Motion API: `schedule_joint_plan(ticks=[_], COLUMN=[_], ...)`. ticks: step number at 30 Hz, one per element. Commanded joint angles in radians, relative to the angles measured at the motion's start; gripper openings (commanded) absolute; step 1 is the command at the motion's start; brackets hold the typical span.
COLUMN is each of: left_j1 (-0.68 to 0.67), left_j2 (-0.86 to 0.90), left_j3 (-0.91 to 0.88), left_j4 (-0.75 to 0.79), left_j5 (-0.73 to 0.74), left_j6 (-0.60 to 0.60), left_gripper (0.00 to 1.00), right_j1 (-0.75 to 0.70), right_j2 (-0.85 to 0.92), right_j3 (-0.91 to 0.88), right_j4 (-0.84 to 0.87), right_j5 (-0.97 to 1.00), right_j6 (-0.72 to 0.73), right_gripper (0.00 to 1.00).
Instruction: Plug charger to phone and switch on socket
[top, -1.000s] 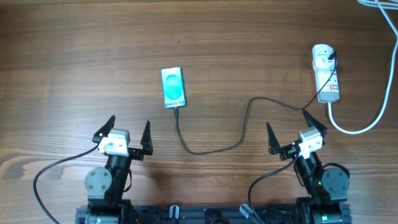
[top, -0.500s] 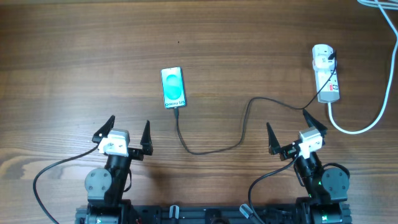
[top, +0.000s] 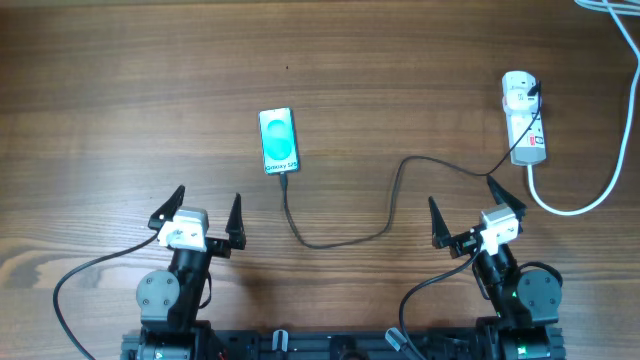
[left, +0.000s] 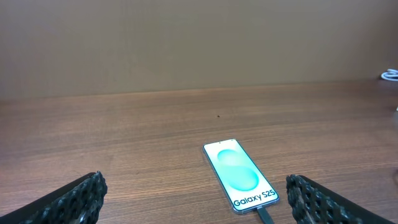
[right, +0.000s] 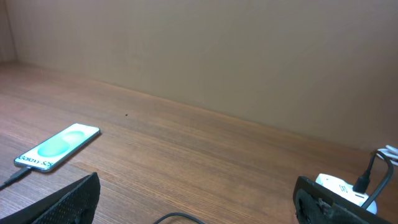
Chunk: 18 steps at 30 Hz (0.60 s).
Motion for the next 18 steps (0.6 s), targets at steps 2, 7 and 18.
schedule_joint_plan(ticks=[2, 7, 18], left_j1=[0.005, 0.005, 0.002], left_j2=[-0.012, -0.012, 0.052], left_j3=[-0.006, -0.006, -0.006], left_j4=[-0.003, -0.003, -0.003], left_j5=[-0.013, -0.013, -0.013], left_j6=[-0.010, -0.010, -0.011], left_gripper=[1.00, 1.00, 1.00], right_j1=[0.005, 0.005, 0.005], right_j2=[-0.009, -0.009, -0.009], right_j3=[-0.002, -0.002, -0.002], right_j4=[0.004, 0.004, 0.004], right_j5=[0.013, 0.013, 0.013], right_j6=[0.012, 0.012, 0.012], right_gripper=[1.00, 1.00, 1.00])
